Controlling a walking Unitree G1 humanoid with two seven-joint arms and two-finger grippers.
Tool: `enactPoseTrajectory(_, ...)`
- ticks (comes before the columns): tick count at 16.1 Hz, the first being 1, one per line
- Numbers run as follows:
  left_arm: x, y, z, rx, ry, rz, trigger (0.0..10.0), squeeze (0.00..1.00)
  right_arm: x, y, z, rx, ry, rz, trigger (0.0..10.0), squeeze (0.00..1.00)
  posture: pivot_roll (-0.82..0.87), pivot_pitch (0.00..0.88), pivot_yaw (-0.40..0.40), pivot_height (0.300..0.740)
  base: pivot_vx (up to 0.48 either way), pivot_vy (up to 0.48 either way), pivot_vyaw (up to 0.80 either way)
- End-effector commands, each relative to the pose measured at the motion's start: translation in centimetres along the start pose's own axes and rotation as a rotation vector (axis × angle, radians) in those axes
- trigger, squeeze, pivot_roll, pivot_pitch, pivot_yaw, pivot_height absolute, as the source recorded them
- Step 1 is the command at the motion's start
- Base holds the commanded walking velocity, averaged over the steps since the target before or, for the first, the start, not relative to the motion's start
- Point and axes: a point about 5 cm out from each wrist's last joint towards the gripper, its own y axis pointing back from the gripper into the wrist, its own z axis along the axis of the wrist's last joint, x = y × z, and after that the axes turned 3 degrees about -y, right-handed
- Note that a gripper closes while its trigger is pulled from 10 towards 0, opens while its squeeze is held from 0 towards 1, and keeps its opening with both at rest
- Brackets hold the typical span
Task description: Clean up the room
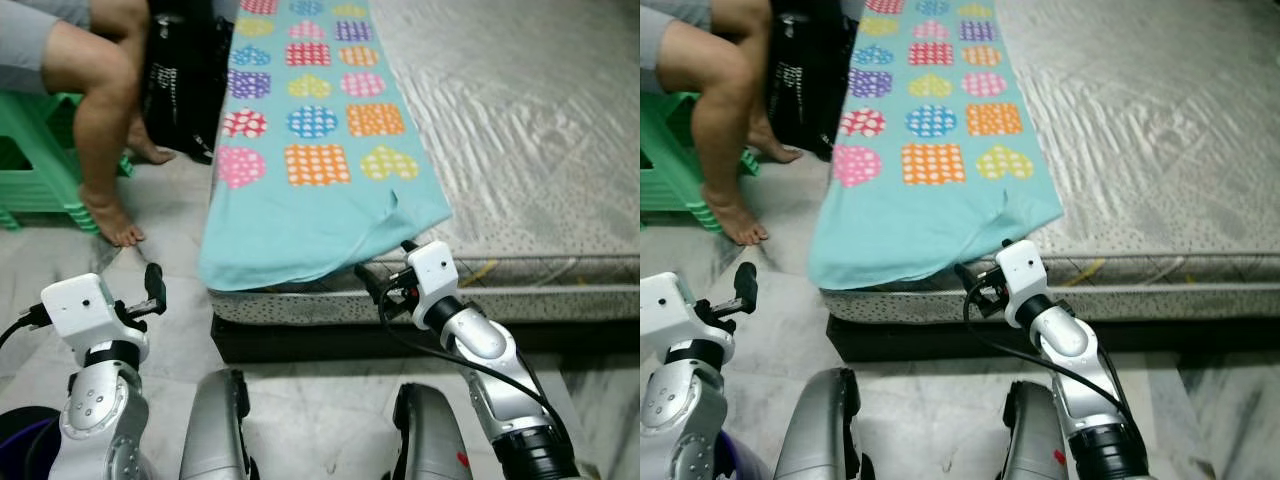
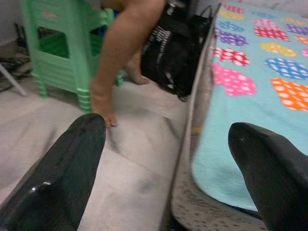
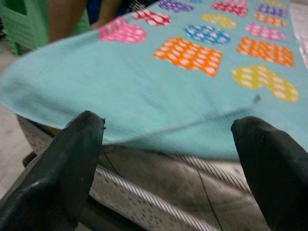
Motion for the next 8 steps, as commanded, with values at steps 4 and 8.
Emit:
enactPoseTrajectory(4,-0.09,0.14,0.09,-0.006,0.0,-0.026,10.0,0.0,-0.18,0.24,-0.28,0.006,0.002,0.0,10.0,0.0,-0.1,0.129,-0.015,0.517,0.131,0.0,0.0)
enactPoseTrajectory(8,-0.2,0.17,0.1,-0.006,-0.001,-0.036,10.0,0.0,-0.13,0.21,-0.26,0.003,0.0,0.004,10.0,0.0,-0.1,0.129,-0.015,0.517,0.278,0.0,0.0)
